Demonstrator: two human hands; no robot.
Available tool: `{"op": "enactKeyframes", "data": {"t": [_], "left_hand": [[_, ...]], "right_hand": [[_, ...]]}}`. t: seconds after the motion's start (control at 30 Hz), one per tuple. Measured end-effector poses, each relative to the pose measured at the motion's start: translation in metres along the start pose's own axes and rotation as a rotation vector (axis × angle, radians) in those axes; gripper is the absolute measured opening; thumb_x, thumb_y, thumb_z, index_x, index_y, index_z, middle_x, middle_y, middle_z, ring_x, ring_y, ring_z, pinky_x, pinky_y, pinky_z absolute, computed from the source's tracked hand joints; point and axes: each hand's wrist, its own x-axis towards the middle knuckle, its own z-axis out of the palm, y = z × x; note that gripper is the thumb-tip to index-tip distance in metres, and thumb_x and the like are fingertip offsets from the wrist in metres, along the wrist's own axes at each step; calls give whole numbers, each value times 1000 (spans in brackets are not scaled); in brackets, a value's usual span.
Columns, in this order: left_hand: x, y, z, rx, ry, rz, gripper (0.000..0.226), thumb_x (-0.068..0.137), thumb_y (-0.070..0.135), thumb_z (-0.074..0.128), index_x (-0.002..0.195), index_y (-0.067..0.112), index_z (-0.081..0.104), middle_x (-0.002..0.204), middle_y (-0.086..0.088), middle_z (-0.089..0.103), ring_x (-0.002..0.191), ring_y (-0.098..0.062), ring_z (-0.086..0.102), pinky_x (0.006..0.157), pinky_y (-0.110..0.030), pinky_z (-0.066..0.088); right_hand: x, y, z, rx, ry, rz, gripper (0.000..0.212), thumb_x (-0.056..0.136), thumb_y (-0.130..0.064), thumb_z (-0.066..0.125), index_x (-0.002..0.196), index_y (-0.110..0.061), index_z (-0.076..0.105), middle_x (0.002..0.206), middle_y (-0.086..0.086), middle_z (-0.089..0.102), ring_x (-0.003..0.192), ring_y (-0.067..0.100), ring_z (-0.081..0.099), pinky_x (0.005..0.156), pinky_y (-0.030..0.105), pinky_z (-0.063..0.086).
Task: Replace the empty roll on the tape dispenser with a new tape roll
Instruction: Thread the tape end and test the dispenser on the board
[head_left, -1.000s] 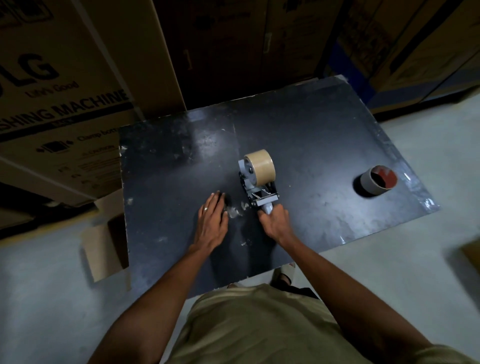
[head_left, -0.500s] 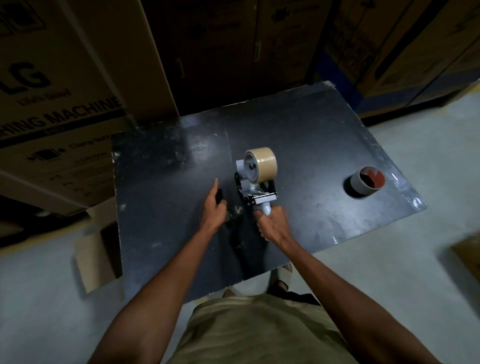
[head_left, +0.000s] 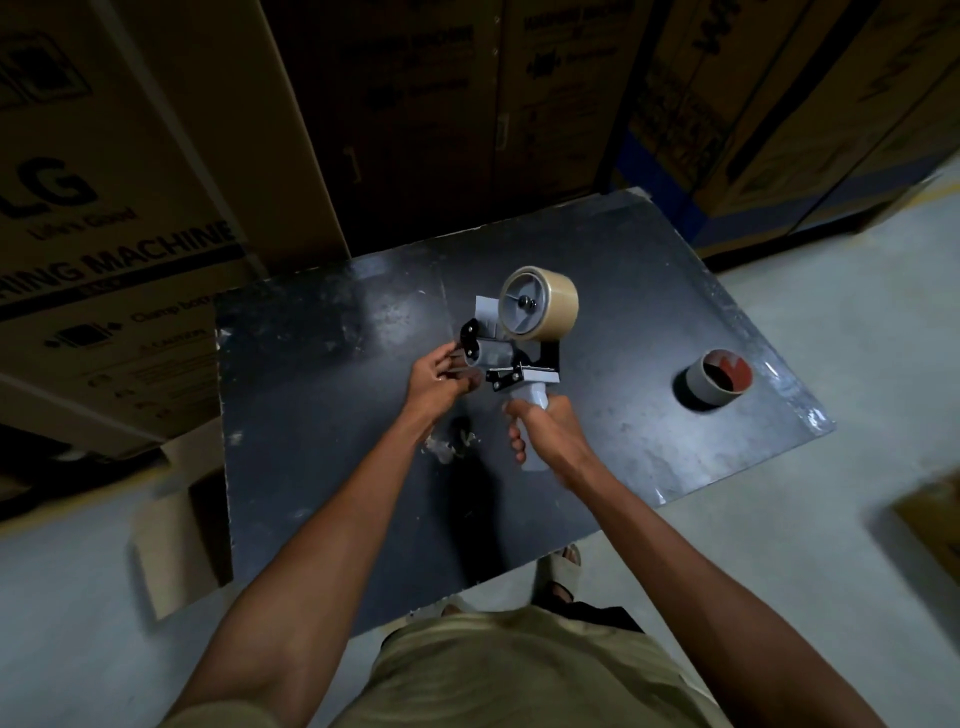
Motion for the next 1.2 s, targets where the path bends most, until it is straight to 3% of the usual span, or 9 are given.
{"op": "enactKeyframes", "data": {"t": [0.07, 0.13, 0.23, 0.37, 0.63, 0.7, 0.83, 0.93, 1.2], "left_hand": [[5, -5, 2, 56, 33, 14, 51, 77, -21, 68, 123, -1, 58, 89, 1, 67, 67, 7, 66, 68, -13, 55], [12, -14, 1, 127, 57, 29, 42, 77, -15, 71, 117, -5, 64, 86, -2, 70, 72, 0, 68, 77, -23, 57], [24, -24, -3, 267, 75, 59, 28, 80, 1, 76, 106, 10, 74, 93, -5, 76, 87, -16, 72, 91, -38, 58], [38, -23, -6, 532, 170, 168, 16, 80, 20, 74, 95, 24, 79, 93, 8, 77, 89, -11, 70, 84, -34, 59], [59, -25, -8, 821, 210, 409, 6, 78, 15, 76, 84, 14, 78, 94, 0, 71, 91, -26, 62, 80, -39, 52], [67, -34, -11, 823, 216, 422, 9, 74, 12, 78, 84, 12, 76, 92, -2, 70, 89, -27, 62, 76, -37, 53], [76, -42, -16, 766, 166, 424, 24, 71, -1, 75, 89, 14, 74, 96, -5, 67, 90, -15, 57, 78, -14, 43], [76, -47, -19, 845, 142, 501, 29, 65, -3, 76, 91, 10, 75, 94, -4, 69, 86, -22, 55, 74, -30, 46], [72, -64, -23, 923, 85, 558, 27, 66, 4, 79, 92, 8, 72, 91, -5, 65, 82, -28, 56, 68, -38, 48]], "right_hand": [[2, -6, -3, 16, -5, 6, 15, 77, -20, 66, 70, -7, 64, 58, 11, 60, 51, 25, 54, 50, 35, 47], [5, -12, -5, 30, -11, 11, 14, 75, -20, 66, 69, -8, 63, 57, 11, 59, 50, 24, 53, 49, 35, 47], [10, -19, -8, 31, -13, 15, 13, 77, -17, 66, 69, -7, 63, 56, 10, 59, 49, 22, 52, 49, 34, 46], [18, -22, -11, 12, -6, 5, 14, 79, -17, 66, 71, -7, 64, 57, 10, 59, 50, 23, 54, 48, 33, 47], [32, -5, 3, -65, 60, -12, 25, 85, -18, 65, 63, -7, 60, 53, 12, 58, 44, 26, 52, 44, 32, 45], [36, 2, 7, -100, 61, -17, 26, 87, -16, 63, 62, -7, 58, 53, 13, 58, 44, 25, 53, 44, 31, 45], [43, 13, 12, -163, 69, 3, 26, 86, -17, 61, 61, -12, 56, 53, 11, 59, 43, 24, 55, 46, 33, 48], [46, 19, 15, -178, 73, 15, 26, 87, -20, 62, 63, -12, 58, 54, 9, 59, 43, 21, 55, 44, 30, 47], [51, 37, 15, -210, 69, 33, 24, 87, -27, 65, 72, -9, 59, 55, 9, 61, 41, 19, 56, 40, 25, 43]]}}
